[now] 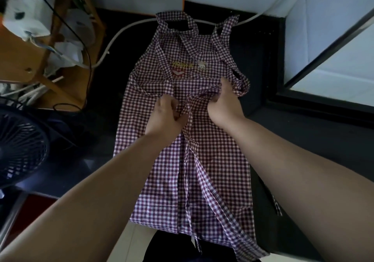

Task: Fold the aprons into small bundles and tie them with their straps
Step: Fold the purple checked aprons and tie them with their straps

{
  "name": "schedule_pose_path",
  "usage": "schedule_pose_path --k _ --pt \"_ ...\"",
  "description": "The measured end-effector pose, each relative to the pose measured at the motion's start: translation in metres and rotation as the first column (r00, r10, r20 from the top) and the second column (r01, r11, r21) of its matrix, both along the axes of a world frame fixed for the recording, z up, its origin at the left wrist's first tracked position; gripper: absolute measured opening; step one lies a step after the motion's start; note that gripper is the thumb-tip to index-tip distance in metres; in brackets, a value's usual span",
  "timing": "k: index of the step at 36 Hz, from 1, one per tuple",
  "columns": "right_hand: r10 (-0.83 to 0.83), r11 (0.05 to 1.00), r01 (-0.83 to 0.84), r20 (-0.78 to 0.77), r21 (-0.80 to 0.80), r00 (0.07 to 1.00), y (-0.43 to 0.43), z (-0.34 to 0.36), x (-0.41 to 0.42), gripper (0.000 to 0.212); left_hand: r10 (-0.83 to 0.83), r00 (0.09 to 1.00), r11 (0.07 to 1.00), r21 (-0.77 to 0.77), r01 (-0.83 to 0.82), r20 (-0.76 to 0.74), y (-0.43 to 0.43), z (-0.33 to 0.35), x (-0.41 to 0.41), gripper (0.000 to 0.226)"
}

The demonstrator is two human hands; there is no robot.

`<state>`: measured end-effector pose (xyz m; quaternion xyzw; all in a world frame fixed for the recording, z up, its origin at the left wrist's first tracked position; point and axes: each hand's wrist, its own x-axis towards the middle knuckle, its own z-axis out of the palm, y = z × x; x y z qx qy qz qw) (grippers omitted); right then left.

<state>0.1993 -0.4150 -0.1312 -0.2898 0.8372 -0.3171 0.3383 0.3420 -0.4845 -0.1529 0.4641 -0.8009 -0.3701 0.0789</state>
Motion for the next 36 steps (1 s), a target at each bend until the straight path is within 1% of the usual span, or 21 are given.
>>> schedule_pose_path --k 2,5,7,10,11,12,13,14,16,17,18,20,21,22,24,26,27,29,31,34,36 --pt "0.049 0.999 -0.049 -0.013 0.011 0.999 -0.005 -0.001 0.002 0.059 -0.001 0.997 0.999 -0.046 -0.002 -0.076 -0.003 0.002 0.000 0.044" --pt "0.168 0.976 -0.171 -0.035 -0.134 0.985 -0.003 0.002 0.011 0.052 -0.134 0.983 0.983 -0.140 0.116 -0.122 -0.015 0.006 -0.005 0.046" --pt "0.243 0.939 -0.259 -0.096 -0.227 0.965 -0.002 0.005 0.015 0.051 -0.171 0.981 0.979 -0.124 0.160 -0.087 -0.024 0.009 -0.014 0.042" --pt "0.324 0.886 -0.392 -0.274 -0.247 0.906 -0.006 0.002 0.015 0.056 -0.122 0.992 0.992 -0.035 0.121 -0.018 -0.033 0.011 -0.026 0.052" --pt "0.338 0.873 -0.420 -0.317 -0.246 0.886 -0.008 0.003 0.014 0.058 -0.129 0.992 0.991 -0.037 0.129 -0.008 -0.036 0.010 -0.028 0.046" --pt "0.342 0.868 -0.430 -0.327 -0.250 0.881 -0.010 0.004 0.014 0.058 -0.147 0.989 0.987 -0.063 0.148 0.010 -0.037 0.009 -0.030 0.032" --pt "0.343 0.867 -0.425 -0.308 -0.259 0.888 -0.011 0.006 0.013 0.056 -0.148 0.988 0.987 -0.061 0.150 0.039 -0.038 0.008 -0.030 0.017" --pt "0.333 0.874 -0.401 -0.262 -0.274 0.906 -0.012 0.008 0.013 0.053 -0.119 0.992 0.991 -0.049 0.121 0.040 -0.038 0.006 -0.030 0.015" --pt "0.301 0.915 -0.320 -0.113 -0.246 0.947 -0.013 0.008 0.013 0.046 0.031 0.998 0.995 0.101 -0.026 -0.046 -0.040 0.000 -0.028 0.020" --pt "0.302 0.935 -0.308 -0.061 -0.178 0.951 -0.013 0.007 0.014 0.048 0.154 0.982 0.971 0.198 -0.131 -0.105 -0.040 -0.001 -0.027 0.022" --pt "0.348 0.933 -0.351 -0.056 -0.079 0.936 -0.012 0.002 0.014 0.050 0.268 0.953 0.936 0.272 -0.222 -0.145 -0.040 -0.002 -0.026 0.024" --pt "0.487 0.870 -0.467 -0.128 0.162 0.864 -0.010 -0.008 0.014 0.041 0.448 0.882 0.848 0.384 -0.366 -0.148 -0.041 -0.003 -0.021 0.026" --pt "0.503 0.857 -0.461 -0.177 0.229 0.846 -0.010 -0.012 0.013 0.035 0.525 0.842 0.799 0.412 -0.438 -0.124 -0.044 -0.004 -0.016 0.026" --pt "0.480 0.868 -0.429 -0.208 0.250 0.852 -0.010 -0.013 0.011 0.033 0.593 0.800 0.752 0.421 -0.507 -0.097 -0.046 -0.002 -0.010 0.027" --pt "0.422 0.898 -0.375 -0.209 0.230 0.882 -0.011 -0.012 0.007 0.032 0.674 0.737 0.686 0.413 -0.599 -0.050 -0.054 -0.005 0.005 0.036" --pt "0.391 0.912 -0.350 -0.201 0.212 0.898 -0.012 -0.011 0.004 0.028 0.689 0.720 0.667 0.317 -0.675 0.085 -0.061 -0.009 0.022 0.044" --pt "0.376 0.919 -0.337 -0.195 0.206 0.906 -0.012 -0.012 0.002 0.026 0.708 0.691 0.639 0.285 -0.715 0.146 -0.064 -0.012 0.033 0.045" --pt "0.337 0.935 -0.301 -0.205 0.187 0.919 -0.011 -0.015 0.000 0.025 0.759 0.626 0.564 0.297 -0.770 0.181 -0.069 -0.014 0.051 0.046" --pt "0.304 0.948 -0.272 -0.211 0.168 0.929 -0.009 -0.017 0.001 0.026 0.827 0.534 0.466 0.315 -0.827 0.177 -0.070 -0.013 0.063 0.046" --pt "0.232 0.969 -0.208 -0.201 0.132 0.952 -0.008 -0.014 0.002 0.031 0.916 0.401 0.350 0.487 -0.800 0.001 -0.067 -0.006 0.068 0.043" --pt "0.206 0.974 -0.185 -0.165 0.132 0.965 -0.008 -0.009 0.002 0.036 0.949 0.307 0.297 0.522 -0.800 -0.069 -0.060 0.005 0.063 0.044"
